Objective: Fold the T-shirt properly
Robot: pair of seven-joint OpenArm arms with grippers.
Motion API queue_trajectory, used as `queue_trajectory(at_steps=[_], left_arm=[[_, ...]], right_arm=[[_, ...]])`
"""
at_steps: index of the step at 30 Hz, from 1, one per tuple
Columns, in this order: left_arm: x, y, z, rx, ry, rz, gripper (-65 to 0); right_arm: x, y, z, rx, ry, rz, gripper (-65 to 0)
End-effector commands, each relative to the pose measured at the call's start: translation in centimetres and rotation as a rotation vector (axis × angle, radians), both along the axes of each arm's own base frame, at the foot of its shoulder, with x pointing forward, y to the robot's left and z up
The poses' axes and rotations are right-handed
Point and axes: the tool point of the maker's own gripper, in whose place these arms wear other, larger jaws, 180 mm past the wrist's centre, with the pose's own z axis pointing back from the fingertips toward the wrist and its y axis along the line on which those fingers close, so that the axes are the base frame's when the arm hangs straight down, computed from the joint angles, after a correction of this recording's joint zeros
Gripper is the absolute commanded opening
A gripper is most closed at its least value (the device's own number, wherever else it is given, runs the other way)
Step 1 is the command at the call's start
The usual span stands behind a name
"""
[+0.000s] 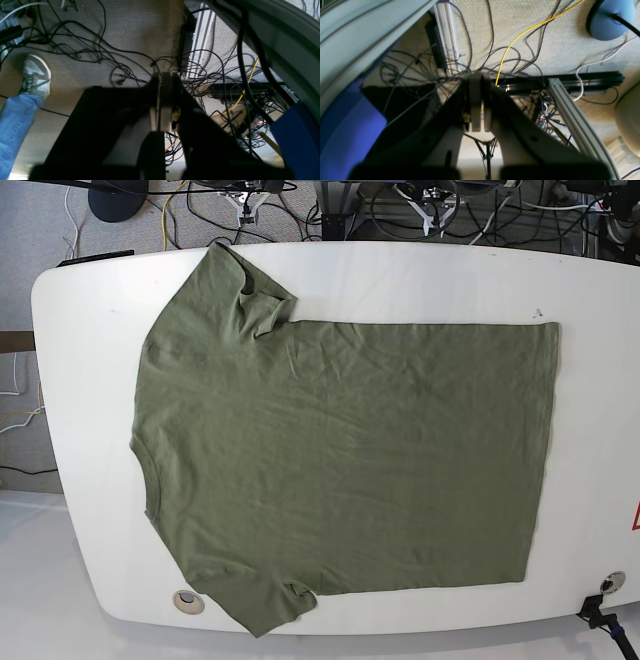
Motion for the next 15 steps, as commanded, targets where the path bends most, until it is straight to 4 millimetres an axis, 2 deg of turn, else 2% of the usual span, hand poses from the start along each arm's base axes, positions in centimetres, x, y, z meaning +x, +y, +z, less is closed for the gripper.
queue_trajectory(at_steps=[1,15], left_arm=[[1.0,0.17,0.01,0.004,-0.024,0.012,-65.0],[0.96,0.5,0.02,0.008,-0.027,0.008,-64.6]], right_arm=[[0.44,0.02,-0.02,0.011,-0.017,-0.002,-64.3],[-0.23,-0.52,0.0,-0.001,-0.004,0.005,-64.6]])
